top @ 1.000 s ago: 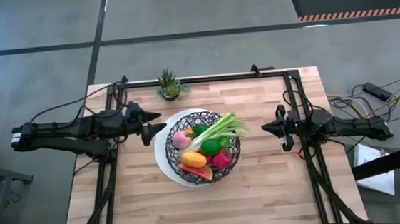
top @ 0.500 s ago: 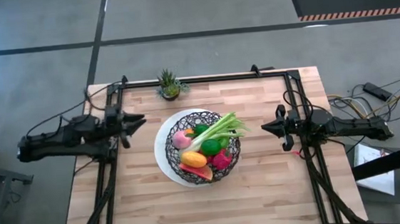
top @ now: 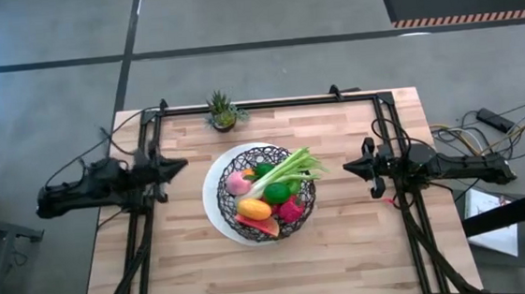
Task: Build produce basket
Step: Return to Home Position
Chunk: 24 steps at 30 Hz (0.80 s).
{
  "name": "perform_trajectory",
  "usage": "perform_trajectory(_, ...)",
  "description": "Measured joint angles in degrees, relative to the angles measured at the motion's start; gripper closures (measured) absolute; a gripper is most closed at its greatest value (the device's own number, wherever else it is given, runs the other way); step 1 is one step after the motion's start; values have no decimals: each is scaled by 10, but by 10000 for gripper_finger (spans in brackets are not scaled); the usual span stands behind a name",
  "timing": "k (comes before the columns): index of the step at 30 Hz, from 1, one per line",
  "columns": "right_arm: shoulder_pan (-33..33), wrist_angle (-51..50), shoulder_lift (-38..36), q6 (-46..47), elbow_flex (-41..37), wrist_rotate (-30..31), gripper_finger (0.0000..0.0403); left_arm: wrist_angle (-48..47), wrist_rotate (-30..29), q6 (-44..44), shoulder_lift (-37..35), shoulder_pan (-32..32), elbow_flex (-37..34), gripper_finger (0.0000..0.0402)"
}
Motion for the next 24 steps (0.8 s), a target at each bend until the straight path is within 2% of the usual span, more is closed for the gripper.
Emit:
perform_trajectory(2,0,0,3,0,0,0,394,19,15,15,-10,0,-28,401)
perform_trajectory(4,0,1,3,0,0,0,394,89,28,25,-14,0,-57,401)
perform_trajectory(11,0,1,12,0,0,1,394,250,57,31,-17,0,-159,401)
perform_trajectory(16,0,2,13,0,0,1,394,229,98,84,-16,0,-159,401)
perform_trajectory(19,0,2,13,0,0,1,394,223,106,87,-16,1,-159,401)
perform_trajectory(24,0,2,13,0,0,1,394,151,113,85,-15,0,-160,401)
